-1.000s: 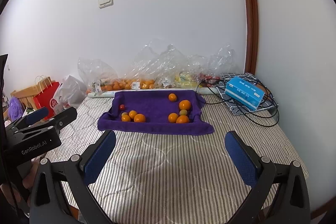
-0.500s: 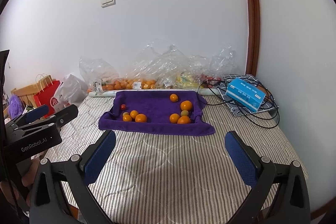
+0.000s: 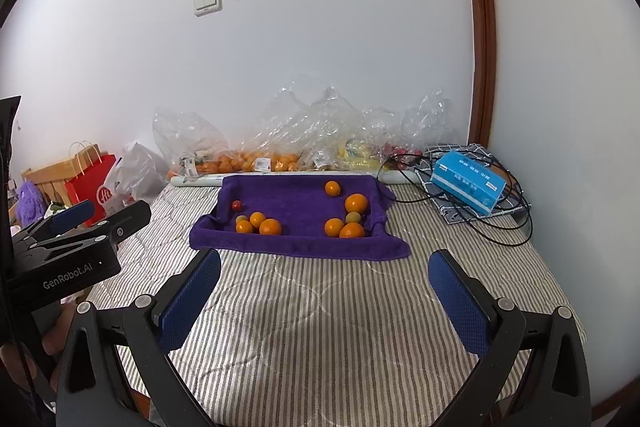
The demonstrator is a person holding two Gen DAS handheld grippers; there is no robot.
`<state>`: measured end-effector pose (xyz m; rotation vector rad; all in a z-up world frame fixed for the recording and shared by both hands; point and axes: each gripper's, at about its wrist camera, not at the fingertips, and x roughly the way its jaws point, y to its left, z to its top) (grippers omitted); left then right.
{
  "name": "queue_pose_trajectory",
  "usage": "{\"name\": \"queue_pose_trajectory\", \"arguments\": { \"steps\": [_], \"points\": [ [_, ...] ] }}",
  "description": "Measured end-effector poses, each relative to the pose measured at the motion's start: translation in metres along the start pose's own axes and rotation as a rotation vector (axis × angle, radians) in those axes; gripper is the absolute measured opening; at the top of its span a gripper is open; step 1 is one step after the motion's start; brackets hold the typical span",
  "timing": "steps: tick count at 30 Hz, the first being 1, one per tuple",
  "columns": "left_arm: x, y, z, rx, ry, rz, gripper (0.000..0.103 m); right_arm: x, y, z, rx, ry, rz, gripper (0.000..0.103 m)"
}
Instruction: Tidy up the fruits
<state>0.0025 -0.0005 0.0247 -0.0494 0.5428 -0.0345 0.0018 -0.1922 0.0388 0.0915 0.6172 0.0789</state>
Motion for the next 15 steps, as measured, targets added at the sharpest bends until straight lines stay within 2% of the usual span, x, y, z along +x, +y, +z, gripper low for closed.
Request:
{"name": "queue_pose_trajectory", "arguments": {
  "steps": [15],
  "points": [
    [-0.0024,0.0001,0.0006,-0.002,-0.006,0.001,0.098,-0.0014,0.0000,0.0006,-0.002,0.001,0.001,0.102]
  ]
}}
